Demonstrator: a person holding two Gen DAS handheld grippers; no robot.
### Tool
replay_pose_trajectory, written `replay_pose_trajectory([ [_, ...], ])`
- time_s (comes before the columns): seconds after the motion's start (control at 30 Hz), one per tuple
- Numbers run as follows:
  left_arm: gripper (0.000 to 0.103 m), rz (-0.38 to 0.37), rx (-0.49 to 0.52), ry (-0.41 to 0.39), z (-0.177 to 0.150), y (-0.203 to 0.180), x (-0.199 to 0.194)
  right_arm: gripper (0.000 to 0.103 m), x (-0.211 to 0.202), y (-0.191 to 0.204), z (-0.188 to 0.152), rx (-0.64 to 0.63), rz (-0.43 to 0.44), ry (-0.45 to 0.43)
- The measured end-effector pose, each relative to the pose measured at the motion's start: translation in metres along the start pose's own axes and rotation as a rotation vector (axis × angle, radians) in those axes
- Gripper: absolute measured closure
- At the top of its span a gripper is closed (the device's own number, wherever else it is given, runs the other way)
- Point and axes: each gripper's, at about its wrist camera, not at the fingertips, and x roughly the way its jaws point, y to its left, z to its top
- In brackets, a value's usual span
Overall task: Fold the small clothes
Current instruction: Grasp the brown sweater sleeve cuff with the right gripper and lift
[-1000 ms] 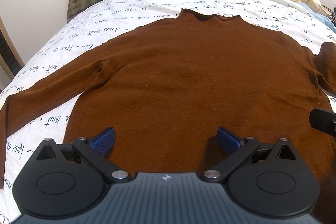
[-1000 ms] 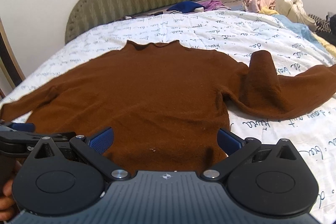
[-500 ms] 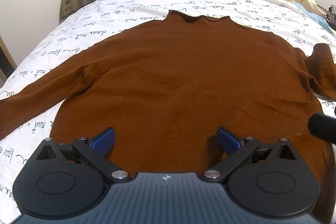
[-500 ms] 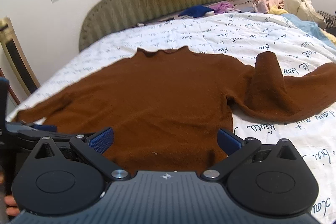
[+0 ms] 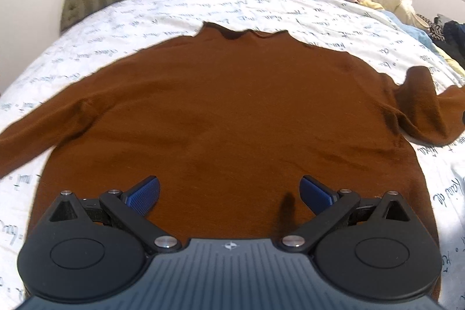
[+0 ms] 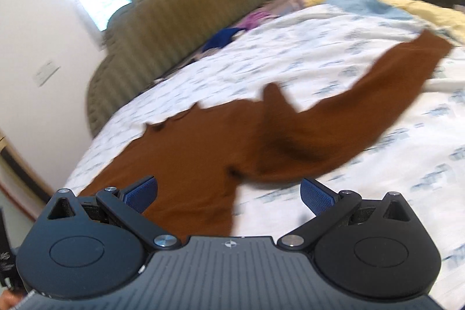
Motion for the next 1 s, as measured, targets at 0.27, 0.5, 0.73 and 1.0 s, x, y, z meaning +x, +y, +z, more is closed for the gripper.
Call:
replay_pose_trajectory([
  [0.27, 0.0, 0.02, 0.045, 0.015, -0.005, -0.013, 0.008, 0.0, -0.015, -0.075, 0.039, 0.105, -0.178, -0.126],
  [0.5, 0.0, 0.029, 0.063, 0.018, -0.007, -0.017, 0.009, 0.007, 0.004, -0.178, 0.08, 0.368, -0.21, -0.224],
  [0.73, 0.0, 0.039, 0.062, 0.031, -0.005, -0.018, 0.012, 0.019, 0.036, -0.241, 0.089, 0.615, -0.107, -0.272],
  [1.0, 0.0, 0.041, 0.065, 0.043, -0.005, -0.018, 0.015, 0.055, 0.064, -0.265, 0.111, 0.679, -0.107, -0.287],
])
